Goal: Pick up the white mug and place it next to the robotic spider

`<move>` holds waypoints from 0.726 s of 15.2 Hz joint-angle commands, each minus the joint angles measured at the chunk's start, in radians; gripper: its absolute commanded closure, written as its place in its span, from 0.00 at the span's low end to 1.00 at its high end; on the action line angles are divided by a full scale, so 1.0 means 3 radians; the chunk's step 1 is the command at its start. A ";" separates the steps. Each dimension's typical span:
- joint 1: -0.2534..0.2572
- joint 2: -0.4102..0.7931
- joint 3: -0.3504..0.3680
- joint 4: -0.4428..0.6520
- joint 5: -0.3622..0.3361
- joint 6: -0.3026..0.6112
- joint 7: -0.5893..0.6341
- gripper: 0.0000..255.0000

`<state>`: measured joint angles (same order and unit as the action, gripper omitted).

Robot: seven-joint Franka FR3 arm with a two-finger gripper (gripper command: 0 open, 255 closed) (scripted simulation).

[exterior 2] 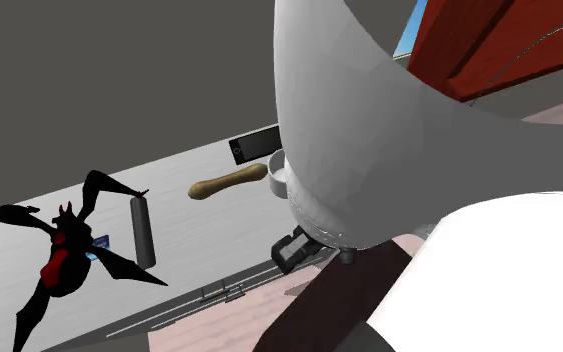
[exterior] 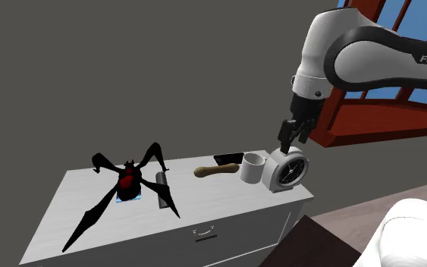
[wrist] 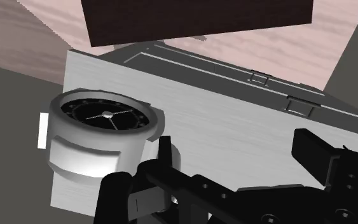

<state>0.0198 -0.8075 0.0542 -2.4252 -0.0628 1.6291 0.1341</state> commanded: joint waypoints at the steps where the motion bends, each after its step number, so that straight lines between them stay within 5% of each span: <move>1: 0.0000 0.0000 0.0000 0.0000 0.0000 0.0000 0.0000 0.00; 11: -0.0097 0.1013 -0.0301 -0.0052 -0.0035 0.1097 -0.0236 0.00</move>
<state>-0.0079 -0.5264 -0.0291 -2.4371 -0.0749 1.9288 0.0692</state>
